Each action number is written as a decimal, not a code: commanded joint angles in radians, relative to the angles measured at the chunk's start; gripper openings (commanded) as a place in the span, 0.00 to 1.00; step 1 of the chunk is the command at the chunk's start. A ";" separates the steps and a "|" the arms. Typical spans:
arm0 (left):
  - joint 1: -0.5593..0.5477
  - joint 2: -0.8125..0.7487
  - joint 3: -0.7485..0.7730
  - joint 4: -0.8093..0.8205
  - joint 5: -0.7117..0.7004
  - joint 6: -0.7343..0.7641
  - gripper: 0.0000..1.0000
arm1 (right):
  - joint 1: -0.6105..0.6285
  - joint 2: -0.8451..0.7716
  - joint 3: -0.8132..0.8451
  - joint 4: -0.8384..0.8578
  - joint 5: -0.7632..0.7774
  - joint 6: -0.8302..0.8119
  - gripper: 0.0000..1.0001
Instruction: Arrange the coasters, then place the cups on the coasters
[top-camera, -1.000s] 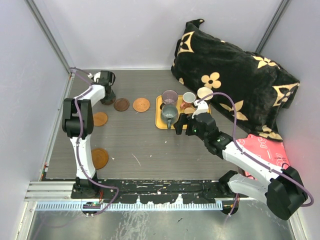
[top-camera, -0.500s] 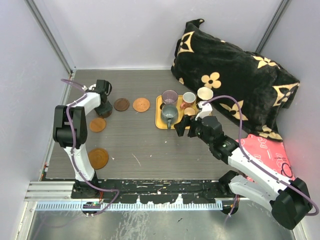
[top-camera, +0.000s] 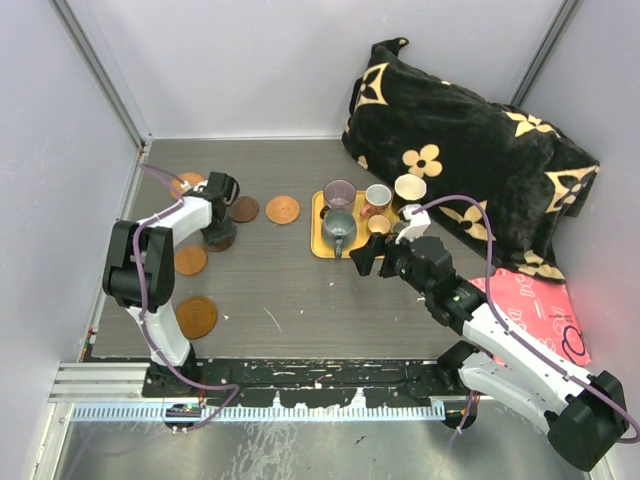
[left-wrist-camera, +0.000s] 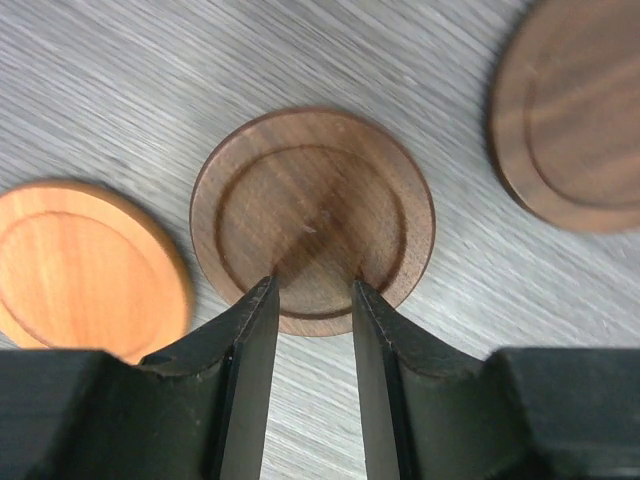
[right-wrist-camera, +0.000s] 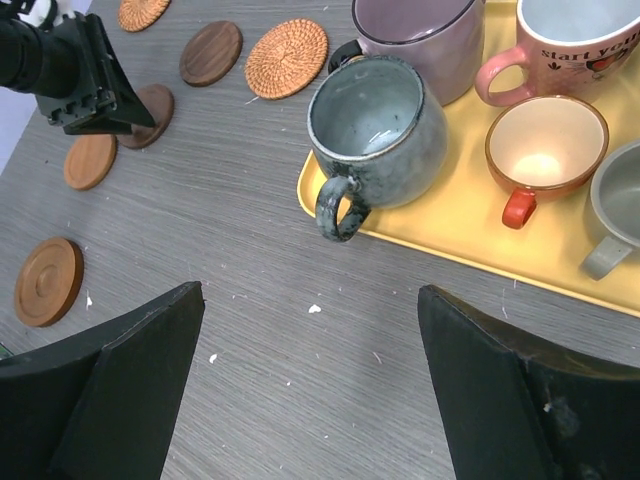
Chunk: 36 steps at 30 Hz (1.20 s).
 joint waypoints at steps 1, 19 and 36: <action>-0.093 0.004 -0.025 -0.073 0.026 0.027 0.37 | 0.007 -0.041 -0.002 0.012 -0.010 0.019 0.93; -0.365 -0.002 -0.034 -0.009 0.095 -0.079 0.34 | 0.007 -0.065 -0.001 -0.038 0.020 0.014 0.93; -0.442 0.063 0.045 0.014 0.117 -0.109 0.34 | 0.007 -0.042 0.008 -0.044 0.025 0.007 0.93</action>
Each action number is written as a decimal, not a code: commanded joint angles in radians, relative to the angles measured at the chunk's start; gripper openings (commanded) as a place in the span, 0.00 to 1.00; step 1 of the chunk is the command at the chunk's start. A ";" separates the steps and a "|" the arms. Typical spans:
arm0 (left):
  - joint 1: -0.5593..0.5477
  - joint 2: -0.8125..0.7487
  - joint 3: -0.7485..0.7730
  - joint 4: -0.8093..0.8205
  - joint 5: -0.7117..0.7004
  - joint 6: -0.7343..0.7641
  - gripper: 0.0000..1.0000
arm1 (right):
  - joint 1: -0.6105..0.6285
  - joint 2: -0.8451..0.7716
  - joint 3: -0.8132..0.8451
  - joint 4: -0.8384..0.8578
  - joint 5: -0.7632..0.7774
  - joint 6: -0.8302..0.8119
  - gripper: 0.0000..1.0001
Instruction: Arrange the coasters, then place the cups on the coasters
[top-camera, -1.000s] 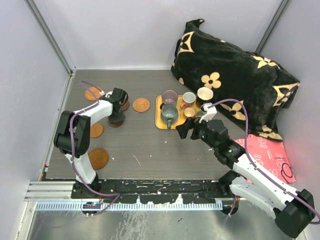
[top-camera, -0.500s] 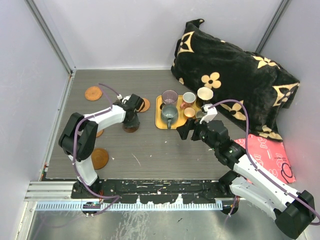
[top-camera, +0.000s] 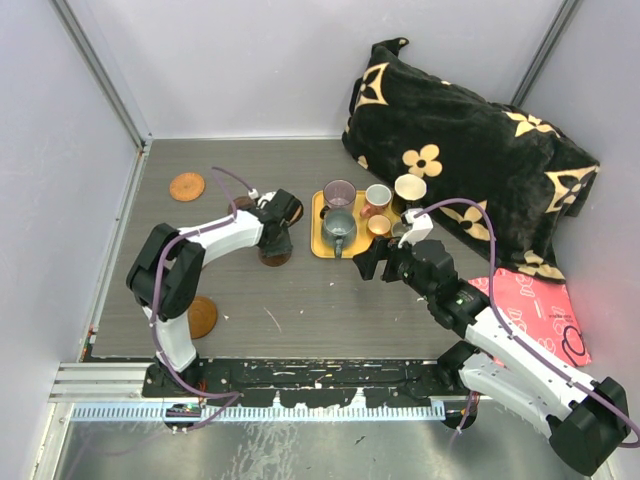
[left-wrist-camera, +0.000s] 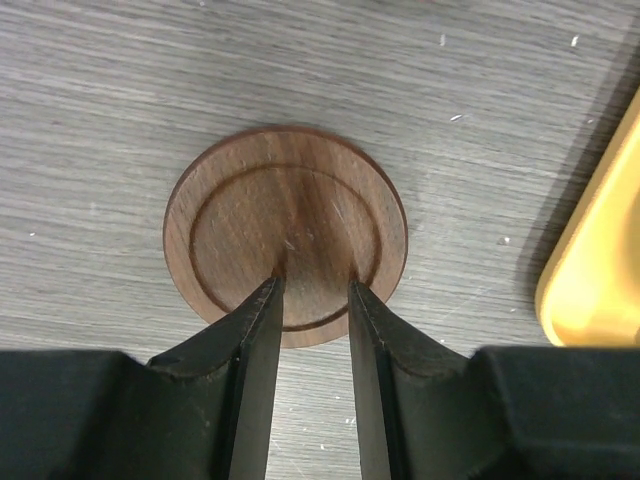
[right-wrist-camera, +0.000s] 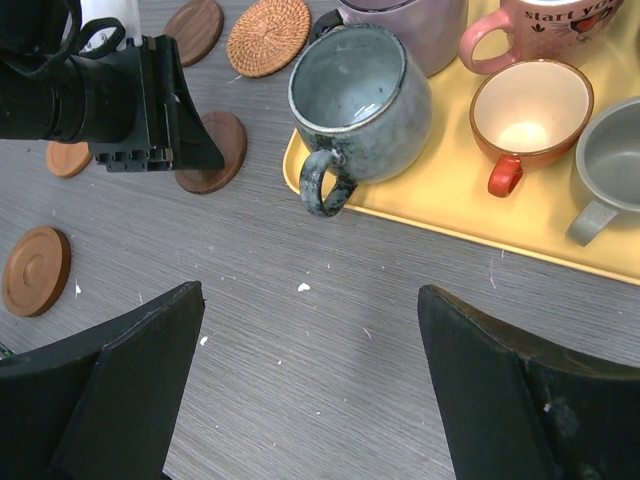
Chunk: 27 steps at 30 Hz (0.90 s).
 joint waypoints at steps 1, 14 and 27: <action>-0.014 0.050 0.031 0.002 0.063 -0.021 0.34 | 0.005 0.004 0.018 0.030 0.012 -0.006 0.93; -0.019 0.095 0.079 0.006 0.073 -0.023 0.34 | 0.007 0.009 0.015 0.027 0.017 -0.010 0.93; -0.030 0.096 0.070 0.011 0.081 -0.031 0.35 | 0.007 0.013 0.011 0.035 0.016 -0.005 0.93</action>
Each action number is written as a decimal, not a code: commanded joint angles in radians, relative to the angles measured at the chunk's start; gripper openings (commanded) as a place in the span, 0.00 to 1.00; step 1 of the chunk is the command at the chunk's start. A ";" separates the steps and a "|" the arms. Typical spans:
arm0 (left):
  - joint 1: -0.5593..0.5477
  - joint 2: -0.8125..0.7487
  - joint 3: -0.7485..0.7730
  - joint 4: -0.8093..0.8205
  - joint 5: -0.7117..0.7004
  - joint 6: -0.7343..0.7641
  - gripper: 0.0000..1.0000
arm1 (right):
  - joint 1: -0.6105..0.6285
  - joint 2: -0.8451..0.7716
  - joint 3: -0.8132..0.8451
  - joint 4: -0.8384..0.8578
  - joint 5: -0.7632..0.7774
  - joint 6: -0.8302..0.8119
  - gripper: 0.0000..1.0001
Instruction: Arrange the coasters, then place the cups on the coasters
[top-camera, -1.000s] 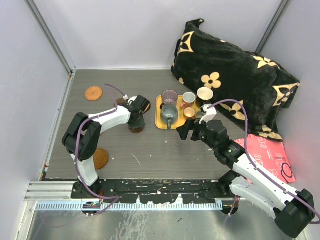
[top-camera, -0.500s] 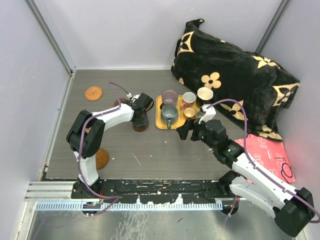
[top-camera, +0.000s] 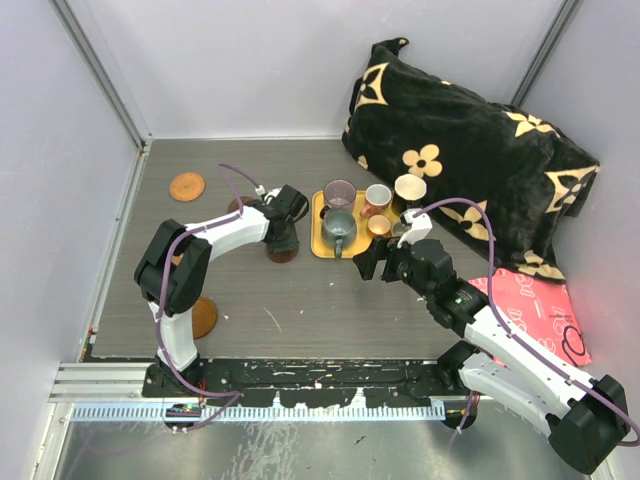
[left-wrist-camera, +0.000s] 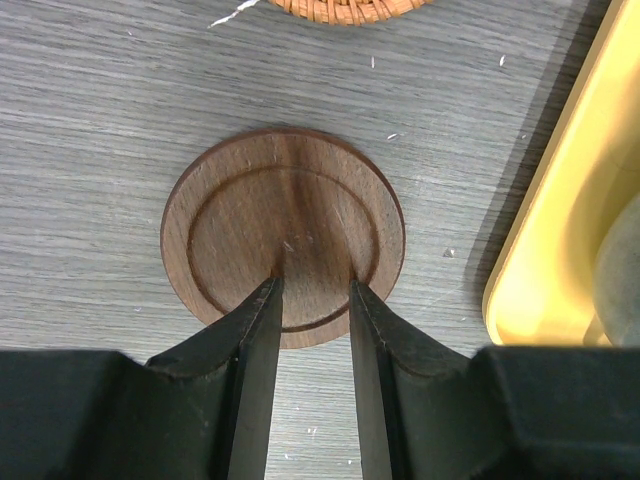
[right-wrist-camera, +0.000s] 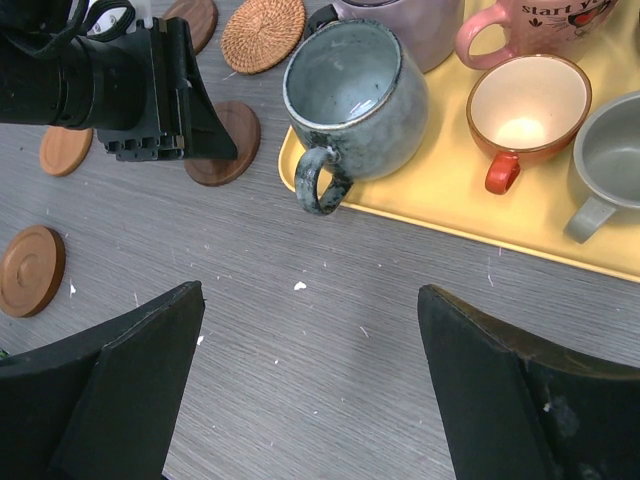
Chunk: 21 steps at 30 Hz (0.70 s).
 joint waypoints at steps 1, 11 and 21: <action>-0.017 0.036 -0.011 0.013 0.047 -0.028 0.35 | 0.006 -0.003 0.010 0.035 0.013 -0.005 0.93; -0.031 0.026 -0.021 0.018 0.050 -0.038 0.35 | 0.006 -0.008 0.006 0.037 0.011 0.000 0.93; -0.035 0.038 -0.019 0.024 0.053 -0.038 0.34 | 0.006 -0.016 0.004 0.032 0.013 0.001 0.93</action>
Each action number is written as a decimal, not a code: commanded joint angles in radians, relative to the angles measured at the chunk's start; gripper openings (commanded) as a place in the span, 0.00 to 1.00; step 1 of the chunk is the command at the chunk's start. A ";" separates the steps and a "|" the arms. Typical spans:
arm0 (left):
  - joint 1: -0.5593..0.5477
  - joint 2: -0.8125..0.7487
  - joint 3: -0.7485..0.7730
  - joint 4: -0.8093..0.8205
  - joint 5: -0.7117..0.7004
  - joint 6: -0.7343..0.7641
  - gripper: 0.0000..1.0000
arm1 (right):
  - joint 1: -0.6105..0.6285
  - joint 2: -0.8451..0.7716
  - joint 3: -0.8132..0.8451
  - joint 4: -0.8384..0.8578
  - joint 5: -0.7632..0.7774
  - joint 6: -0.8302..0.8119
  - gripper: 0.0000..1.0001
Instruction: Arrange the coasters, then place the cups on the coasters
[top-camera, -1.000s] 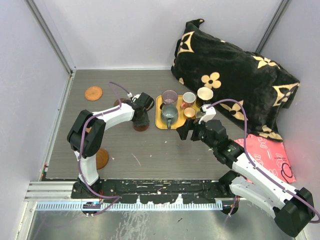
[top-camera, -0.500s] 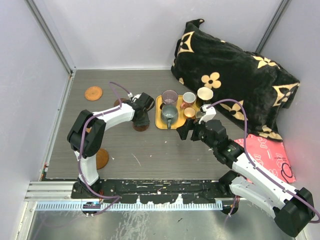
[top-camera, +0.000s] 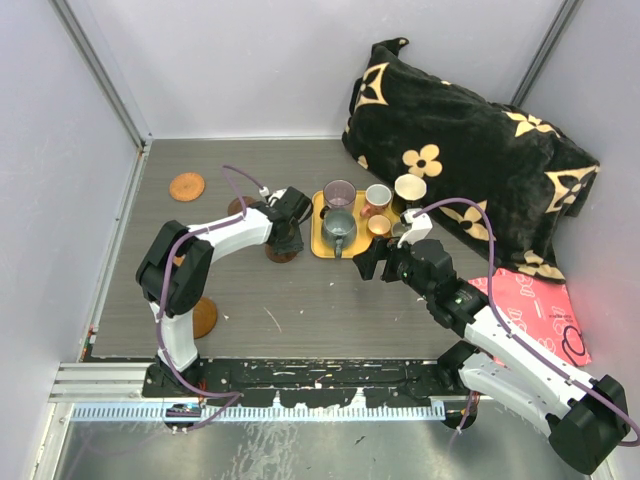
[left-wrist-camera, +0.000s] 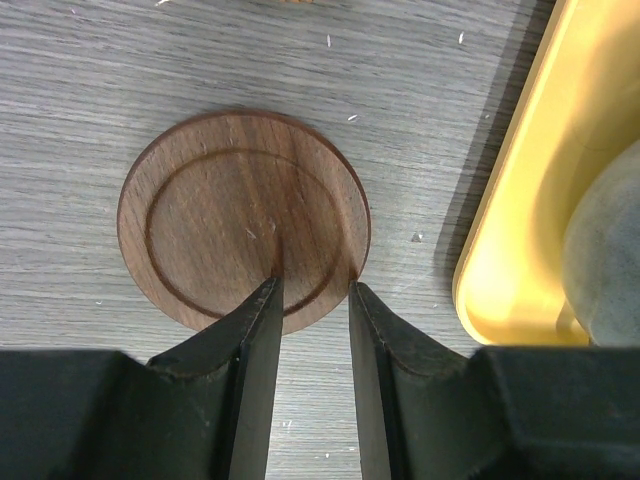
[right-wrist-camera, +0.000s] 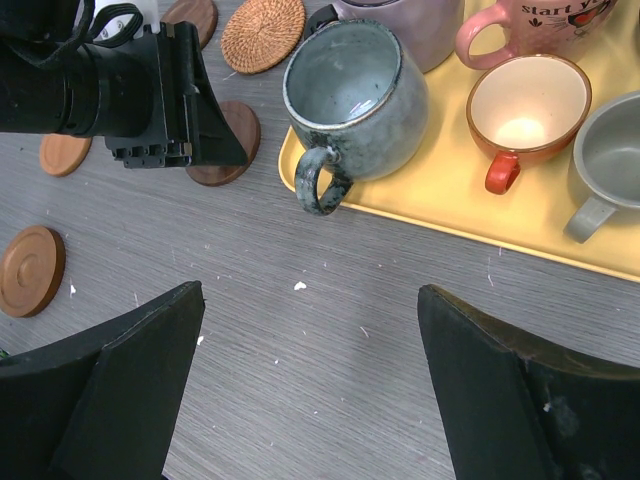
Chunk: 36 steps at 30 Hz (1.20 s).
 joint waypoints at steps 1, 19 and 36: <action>-0.009 0.034 -0.018 0.005 0.040 -0.016 0.35 | 0.007 -0.016 0.003 0.032 0.012 0.001 0.93; 0.023 -0.202 0.036 -0.044 -0.093 0.076 0.41 | 0.006 -0.001 0.006 0.036 0.011 -0.005 0.93; 0.474 -0.202 0.048 0.008 -0.046 0.154 0.41 | 0.008 0.044 0.000 0.087 -0.003 -0.014 0.93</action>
